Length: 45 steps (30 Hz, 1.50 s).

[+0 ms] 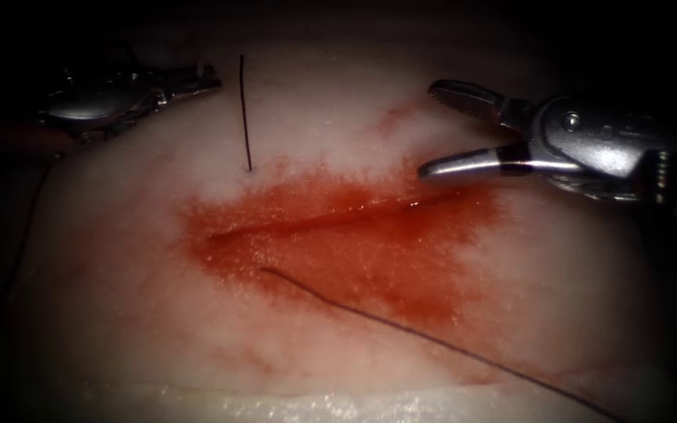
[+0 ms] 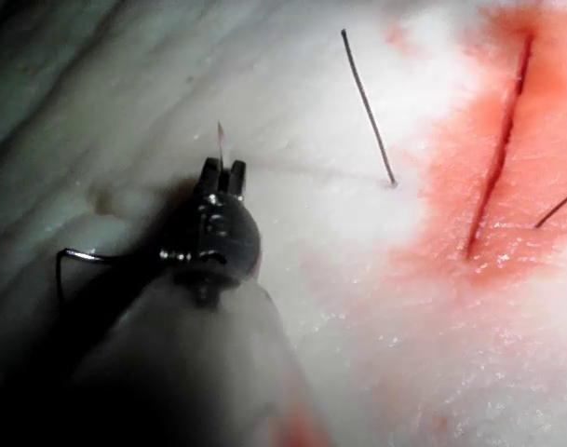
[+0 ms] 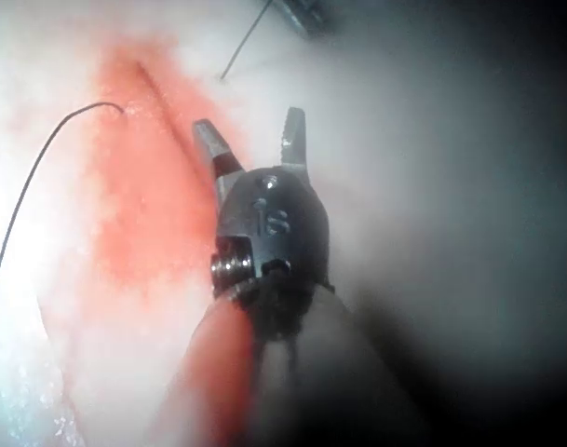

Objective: Wound Closure
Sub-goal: Release needle from left jaws, then pick up suture with left needle holder

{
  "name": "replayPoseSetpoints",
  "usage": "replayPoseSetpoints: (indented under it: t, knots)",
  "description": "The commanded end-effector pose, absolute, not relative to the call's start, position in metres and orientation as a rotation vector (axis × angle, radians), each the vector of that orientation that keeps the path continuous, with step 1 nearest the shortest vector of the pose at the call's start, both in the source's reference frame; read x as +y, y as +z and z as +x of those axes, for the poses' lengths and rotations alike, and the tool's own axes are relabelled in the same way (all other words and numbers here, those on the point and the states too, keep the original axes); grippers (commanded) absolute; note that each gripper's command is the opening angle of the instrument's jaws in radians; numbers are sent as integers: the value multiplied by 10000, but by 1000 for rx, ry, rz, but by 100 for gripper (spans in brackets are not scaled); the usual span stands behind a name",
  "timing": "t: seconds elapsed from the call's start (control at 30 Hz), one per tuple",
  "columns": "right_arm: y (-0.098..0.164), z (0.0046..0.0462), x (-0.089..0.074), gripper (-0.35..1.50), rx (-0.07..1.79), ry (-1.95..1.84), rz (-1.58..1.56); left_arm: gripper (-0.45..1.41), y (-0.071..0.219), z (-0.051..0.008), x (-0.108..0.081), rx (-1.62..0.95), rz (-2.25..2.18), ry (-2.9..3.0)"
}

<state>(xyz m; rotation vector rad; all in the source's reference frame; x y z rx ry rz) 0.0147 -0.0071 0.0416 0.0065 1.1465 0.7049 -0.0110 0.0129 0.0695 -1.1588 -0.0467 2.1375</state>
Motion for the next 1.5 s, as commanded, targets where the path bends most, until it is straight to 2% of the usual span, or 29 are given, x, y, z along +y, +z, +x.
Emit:
replayPoseSetpoints:
  t: [0.03, 0.1, 0.17, 0.27, 0.33, 0.43, 0.53, 0.6, 0.7, 0.77, 0.87, 1.03, 1.5]
  knots:
    - [420, 154, -74, 146, 1131, 718, -8, -27, 701, -116, 131, -55, -1154, 2126]
    - [420, 153, -74, 146, 1107, 733, -27, 47, 699, -117, 131, -72, -1149, 2103]
    - [419, 150, -75, 148, 1102, 745, -44, 78, 696, -117, 130, -80, -1147, 2096]
    - [422, 146, -78, 145, 1094, 734, -35, 99, 683, -115, 123, -91, -1166, 2063]
    - [423, 146, -82, 133, 1061, 716, -12, 99, 675, -113, 121, -100, -1168, 2055]
    - [423, 146, -83, 135, 1034, 725, -10, 96, 660, -108, 119, -119, -1171, 2042]
    - [422, 145, -83, 135, 1023, 739, -28, 51, 638, -98, 123, -128, -1218, 1991]
    - [422, 144, -82, 135, 1038, 754, -50, 39, 627, -92, 124, -127, -1241, 1964]
    - [421, 142, -79, 135, 1062, 769, -70, 34, 609, -85, 120, -142, -1255, 1942]
    - [420, 140, -77, 133, 1055, 767, -97, 32, 595, -81, 112, -152, -1255, 1949]
    - [417, 136, -76, 143, 1061, 791, -160, 31, 574, -80, 95, -155, -1254, 1966]
    - [418, 135, -74, 148, 1119, 745, -130, 29, 536, -92, 64, -161, -1280, 1999]
    - [439, 135, -82, 148, 1088, 700, -126, 39, 410, -190, 2, -92, -1340, 2170]
